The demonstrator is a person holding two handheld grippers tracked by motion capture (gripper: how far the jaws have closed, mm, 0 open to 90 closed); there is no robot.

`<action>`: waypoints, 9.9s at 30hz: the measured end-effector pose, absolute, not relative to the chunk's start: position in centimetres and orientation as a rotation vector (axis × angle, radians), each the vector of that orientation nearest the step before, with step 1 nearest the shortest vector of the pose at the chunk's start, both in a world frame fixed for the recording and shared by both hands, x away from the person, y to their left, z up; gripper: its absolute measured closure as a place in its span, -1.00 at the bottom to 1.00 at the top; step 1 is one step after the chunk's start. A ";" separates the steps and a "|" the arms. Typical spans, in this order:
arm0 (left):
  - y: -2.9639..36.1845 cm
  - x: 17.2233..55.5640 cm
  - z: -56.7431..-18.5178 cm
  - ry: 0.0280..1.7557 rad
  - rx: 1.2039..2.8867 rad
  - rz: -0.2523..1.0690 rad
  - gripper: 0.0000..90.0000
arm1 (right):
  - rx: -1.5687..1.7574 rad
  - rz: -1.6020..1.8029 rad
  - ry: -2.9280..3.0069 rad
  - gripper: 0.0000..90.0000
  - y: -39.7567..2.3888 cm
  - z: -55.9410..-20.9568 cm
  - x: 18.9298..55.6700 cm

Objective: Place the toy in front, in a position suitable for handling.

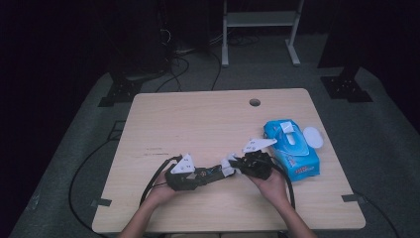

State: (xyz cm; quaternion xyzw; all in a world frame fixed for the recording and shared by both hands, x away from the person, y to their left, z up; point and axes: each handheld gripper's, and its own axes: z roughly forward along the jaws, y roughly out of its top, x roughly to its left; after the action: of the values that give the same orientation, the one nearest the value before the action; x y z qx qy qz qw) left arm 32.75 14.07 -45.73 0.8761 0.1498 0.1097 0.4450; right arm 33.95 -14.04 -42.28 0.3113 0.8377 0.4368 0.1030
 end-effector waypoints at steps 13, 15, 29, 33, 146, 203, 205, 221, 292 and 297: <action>14.1 32.7 -45.8 0.366 2.169 0.264 0.44 | 0.897 1.269 2.473 0.85 -13.5 -42.1 33.9; 13.9 32.7 -45.8 0.362 2.170 0.270 0.44 | 0.925 1.276 2.466 0.85 -13.7 -42.0 33.9; 13.9 32.7 -45.7 0.364 2.173 0.274 0.44 | 0.762 1.323 2.587 0.85 -8.5 -42.0 33.5; 13.8 32.7 -45.7 0.357 2.179 0.284 0.44 | 0.819 1.312 2.544 0.85 -10.4 -42.0 33.9; 9.7 34.3 -41.1 0.330 2.361 0.281 0.27 | 0.993 1.633 2.487 0.85 -14.4 -42.3 34.1; 12.4 32.8 -41.0 0.339 2.133 0.284 0.27 | 0.798 1.575 2.403 0.84 -12.8 -38.4 32.6; 12.4 32.8 -41.0 0.340 2.135 0.286 0.27 | 0.832 1.537 2.422 0.84 -12.9 -39.2 32.9; 12.2 32.6 -40.9 0.330 2.135 0.299 0.27 | 0.837 1.561 2.396 0.84 -12.9 -39.0 32.6; 12.3 32.5 -40.6 0.336 2.108 0.298 0.27 | 0.874 1.598 2.408 0.85 -13.1 -38.6 32.8; 12.3 32.6 -40.7 0.334 2.110 0.295 0.28 | 0.915 1.584 2.428 0.85 -13.3 -39.7 33.1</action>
State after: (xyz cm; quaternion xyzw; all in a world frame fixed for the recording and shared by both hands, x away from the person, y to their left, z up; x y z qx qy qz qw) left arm 32.60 12.30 -40.70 0.8621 0.1367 0.1204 0.4728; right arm 33.11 -13.28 -39.65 0.3007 0.7976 0.5204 0.0508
